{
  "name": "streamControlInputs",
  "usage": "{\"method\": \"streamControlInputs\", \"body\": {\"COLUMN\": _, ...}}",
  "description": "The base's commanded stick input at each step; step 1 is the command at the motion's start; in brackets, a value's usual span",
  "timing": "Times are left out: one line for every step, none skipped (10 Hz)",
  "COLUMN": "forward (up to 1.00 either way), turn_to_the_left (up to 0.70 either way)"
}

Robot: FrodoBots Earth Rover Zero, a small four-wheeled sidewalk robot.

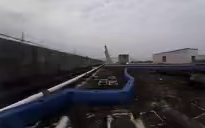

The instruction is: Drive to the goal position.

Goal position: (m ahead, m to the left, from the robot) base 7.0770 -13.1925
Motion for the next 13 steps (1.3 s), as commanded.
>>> {"method": "streamControlInputs", "body": {"forward": 0.12, "turn_to_the_left": -0.66}}
{"method": "streamControlInputs", "body": {"forward": 0.0, "turn_to_the_left": -0.7}}
{"method": "streamControlInputs", "body": {"forward": 0.0, "turn_to_the_left": -0.7}}
{"method": "streamControlInputs", "body": {"forward": 0.0, "turn_to_the_left": -0.7}}
{"method": "streamControlInputs", "body": {"forward": 0.0, "turn_to_the_left": -0.7}}
{"method": "streamControlInputs", "body": {"forward": 0.0, "turn_to_the_left": -0.7}}
{"method": "streamControlInputs", "body": {"forward": 0.0, "turn_to_the_left": -0.7}}
{"method": "streamControlInputs", "body": {"forward": 0.0, "turn_to_the_left": -0.7}}
{"method": "streamControlInputs", "body": {"forward": 0.0, "turn_to_the_left": -0.7}}
{"method": "streamControlInputs", "body": {"forward": 0.0, "turn_to_the_left": -0.7}}
{"method": "streamControlInputs", "body": {"forward": 0.0, "turn_to_the_left": -0.7}}
{"method": "streamControlInputs", "body": {"forward": 0.0, "turn_to_the_left": -0.7}}
{"method": "streamControlInputs", "body": {"forward": 0.0, "turn_to_the_left": -0.7}}
